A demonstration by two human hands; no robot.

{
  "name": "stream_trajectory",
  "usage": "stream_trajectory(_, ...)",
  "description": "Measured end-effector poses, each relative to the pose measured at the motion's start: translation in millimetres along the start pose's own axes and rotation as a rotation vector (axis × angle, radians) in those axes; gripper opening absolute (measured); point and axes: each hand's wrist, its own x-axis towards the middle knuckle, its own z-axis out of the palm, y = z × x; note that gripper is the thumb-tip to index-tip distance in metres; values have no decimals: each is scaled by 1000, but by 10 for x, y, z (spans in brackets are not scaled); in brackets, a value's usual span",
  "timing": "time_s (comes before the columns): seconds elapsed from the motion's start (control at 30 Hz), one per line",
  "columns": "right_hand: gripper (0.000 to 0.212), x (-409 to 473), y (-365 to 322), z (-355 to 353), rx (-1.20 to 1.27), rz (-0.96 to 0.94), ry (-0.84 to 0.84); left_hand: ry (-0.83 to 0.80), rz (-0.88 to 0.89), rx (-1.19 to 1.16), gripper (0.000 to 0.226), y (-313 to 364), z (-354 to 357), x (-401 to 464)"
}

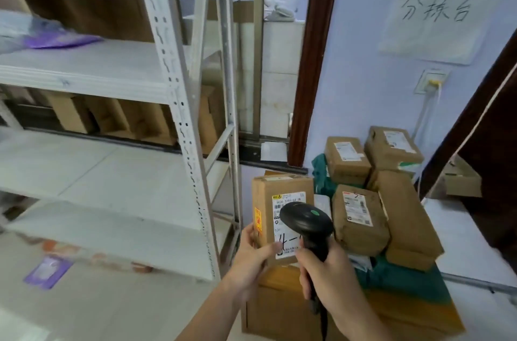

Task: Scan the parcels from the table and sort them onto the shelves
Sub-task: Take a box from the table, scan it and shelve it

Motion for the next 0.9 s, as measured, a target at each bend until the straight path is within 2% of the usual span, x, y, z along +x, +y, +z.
stream_trajectory(0.13, 9, -32, -60, 457, -66, 2, -115, 119, 53, -126, 103, 61, -464, -255)
stream_trajectory(0.23, 21, -10, -200, 910, -112, -49, -150, 260, 111, -217, 122, 180, -927, -410)
stream_trajectory(0.3, 26, -27, -303, 1215, -119, -82, -216, 324, 154, -260, 118, 274, -1241, -577)
stream_trajectory(0.4, 16, -113, -457, 1673, -119, -54, -303, 359, 187, -307, 103, 434, -1691, -895)
stream_trajectory(0.47, 10, -182, -530, 1991, -141, -67, -313, 376, 215, -302, 104, 526, -1995, -1078)
stream_trajectory(0.63, 17, -349, -723, 2773, -201, -117, -342, 441, 253, -315, 110, 740, -2735, -1477)
stream_trajectory(0.77, 27, -346, -860, 3304, -169, -154, -356, 436, 290, -339, 112, 933, -3288, -1643)
stream_trajectory(0.9, 23, -235, -1078, 3684, -108, -148, -409, 466, 324, -339, 111, 1281, -3771, -1732)
